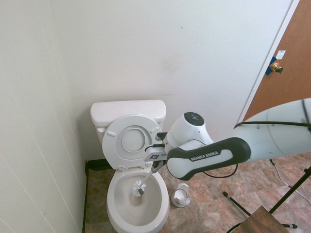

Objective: Clean the toilet

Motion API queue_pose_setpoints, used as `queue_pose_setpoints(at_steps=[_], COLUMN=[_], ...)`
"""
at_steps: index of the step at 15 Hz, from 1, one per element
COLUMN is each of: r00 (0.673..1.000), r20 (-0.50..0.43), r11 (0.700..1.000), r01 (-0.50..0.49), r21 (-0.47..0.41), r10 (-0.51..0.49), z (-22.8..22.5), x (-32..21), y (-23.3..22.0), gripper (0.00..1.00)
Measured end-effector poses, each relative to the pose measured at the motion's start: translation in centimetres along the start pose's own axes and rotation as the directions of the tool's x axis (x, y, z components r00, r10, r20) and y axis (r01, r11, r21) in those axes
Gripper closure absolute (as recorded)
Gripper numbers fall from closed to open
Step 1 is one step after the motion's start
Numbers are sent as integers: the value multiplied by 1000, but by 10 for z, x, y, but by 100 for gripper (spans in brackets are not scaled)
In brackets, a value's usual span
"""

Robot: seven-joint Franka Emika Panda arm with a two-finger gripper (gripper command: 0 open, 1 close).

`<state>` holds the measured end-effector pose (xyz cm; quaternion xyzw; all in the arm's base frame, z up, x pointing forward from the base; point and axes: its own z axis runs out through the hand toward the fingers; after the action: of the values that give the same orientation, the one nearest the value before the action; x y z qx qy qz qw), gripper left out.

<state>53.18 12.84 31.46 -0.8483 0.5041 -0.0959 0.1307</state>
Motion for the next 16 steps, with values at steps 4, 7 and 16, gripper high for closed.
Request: queue_pose_setpoints(at_steps=[4,7,16], r00=[999,998,994], r20=[-19,-41,-83], r11=[998,995,986], r01=[-29,-47,-80], r21=[-49,-84,-149], r10=[28,44,68], z=[55,86,159], x=[-2,-6,14], y=[-42,-64,-88], gripper=[100,100,100])
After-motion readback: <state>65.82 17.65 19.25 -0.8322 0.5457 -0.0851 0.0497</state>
